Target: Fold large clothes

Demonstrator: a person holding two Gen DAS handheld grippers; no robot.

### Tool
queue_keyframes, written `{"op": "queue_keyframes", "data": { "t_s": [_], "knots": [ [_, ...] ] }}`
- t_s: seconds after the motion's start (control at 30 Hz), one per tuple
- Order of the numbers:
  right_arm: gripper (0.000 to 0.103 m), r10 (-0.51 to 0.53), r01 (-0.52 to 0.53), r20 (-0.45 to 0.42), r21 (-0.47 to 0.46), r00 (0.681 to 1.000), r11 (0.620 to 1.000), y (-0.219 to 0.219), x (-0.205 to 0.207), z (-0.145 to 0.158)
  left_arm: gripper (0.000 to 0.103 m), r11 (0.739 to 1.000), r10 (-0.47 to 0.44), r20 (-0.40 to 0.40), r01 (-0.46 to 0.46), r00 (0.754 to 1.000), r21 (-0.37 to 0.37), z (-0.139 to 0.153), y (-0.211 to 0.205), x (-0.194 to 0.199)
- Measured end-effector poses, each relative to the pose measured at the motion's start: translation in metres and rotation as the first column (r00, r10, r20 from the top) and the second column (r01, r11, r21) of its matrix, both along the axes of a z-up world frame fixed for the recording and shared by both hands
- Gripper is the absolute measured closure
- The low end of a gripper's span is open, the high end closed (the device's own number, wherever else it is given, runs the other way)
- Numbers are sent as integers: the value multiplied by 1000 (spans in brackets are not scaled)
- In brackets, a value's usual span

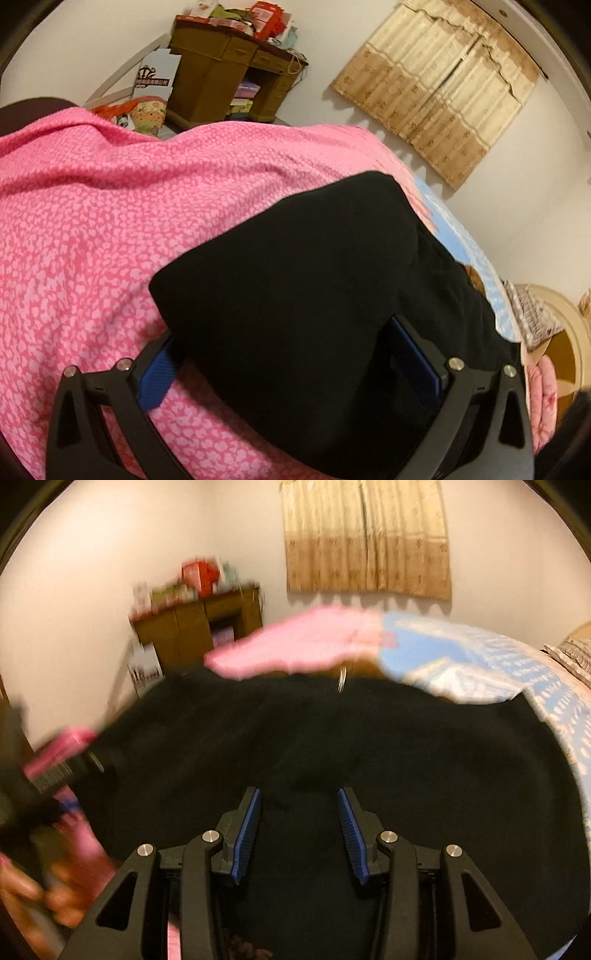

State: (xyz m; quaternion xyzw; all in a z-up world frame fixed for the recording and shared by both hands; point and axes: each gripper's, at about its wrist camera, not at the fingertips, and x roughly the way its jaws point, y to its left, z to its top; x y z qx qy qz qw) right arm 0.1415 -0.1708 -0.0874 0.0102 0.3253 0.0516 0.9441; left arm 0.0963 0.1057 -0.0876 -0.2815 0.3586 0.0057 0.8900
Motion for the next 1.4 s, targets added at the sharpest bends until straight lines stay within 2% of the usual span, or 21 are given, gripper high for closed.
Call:
{"op": "queue_keyframes", "data": {
  "t_s": [0.03,0.27,0.3,0.33,0.4,0.43,0.5,0.63,0.73,0.83,0.87,0.9,0.93,0.97,1.03,1.1,1.23,1.3,1.4],
  "knots": [
    [58,-4,4,-1,-9,1000,1000,0,2,-10,0,1000,4,-2,-4,1000,0,0,1,2],
    [57,14,-16,16,87,1000,996,-18,4,-8,2,998,69,23,-69,997,-9,0,3,15],
    [57,14,-16,17,83,1000,996,-17,4,-8,14,997,71,35,-71,997,-7,1,2,16],
    [57,14,-15,17,79,1000,997,-17,4,-9,21,998,63,51,-62,997,-7,2,0,16],
    [57,14,-15,20,82,1000,997,-14,1,-10,50,1000,26,97,-27,995,13,11,-6,15],
    [57,14,-16,20,86,1000,996,-14,-1,-10,54,999,8,112,-14,994,49,17,-10,15],
    [57,14,-16,21,91,1000,996,-13,-2,-10,69,996,-19,143,6,990,86,26,-14,15],
    [57,17,-20,25,118,1000,993,-14,-3,-10,80,993,-74,186,55,980,105,45,-18,14],
    [57,19,-23,27,145,999,989,-18,-3,-11,83,972,-167,263,114,950,204,72,-40,6],
    [57,21,-25,24,173,1000,985,-21,-2,-10,85,930,-291,317,189,903,317,96,-76,-7],
    [57,27,-30,18,196,999,980,-25,-2,-9,85,906,-337,326,210,884,366,103,-90,-12],
    [57,35,-36,12,219,999,975,-28,-2,-7,85,866,-403,332,238,853,439,109,-112,-20],
    [57,47,-46,5,272,999,961,-36,-4,-4,85,842,-439,335,252,834,477,111,-121,-25],
    [57,56,-54,3,328,998,943,-45,-8,-2,85,807,-492,338,275,802,522,113,-136,-33],
    [57,54,-55,15,440,998,896,-70,-19,5,85,767,-557,343,310,756,562,115,-151,-44],
    [57,22,-31,24,486,999,873,-97,-32,12,85,717,-617,341,329,709,614,109,-169,-55],
    [57,-13,22,-19,541,1000,841,-145,-44,5,85,663,-681,291,396,672,636,89,-193,-56],
    [57,22,5,-39,581,999,814,-153,-42,-2,85,630,-709,262,421,654,653,80,-203,-58],
    [57,53,-8,-60,584,997,811,-155,-38,4,85,598,-733,251,421,633,682,76,-209,-75]
  ]
}}
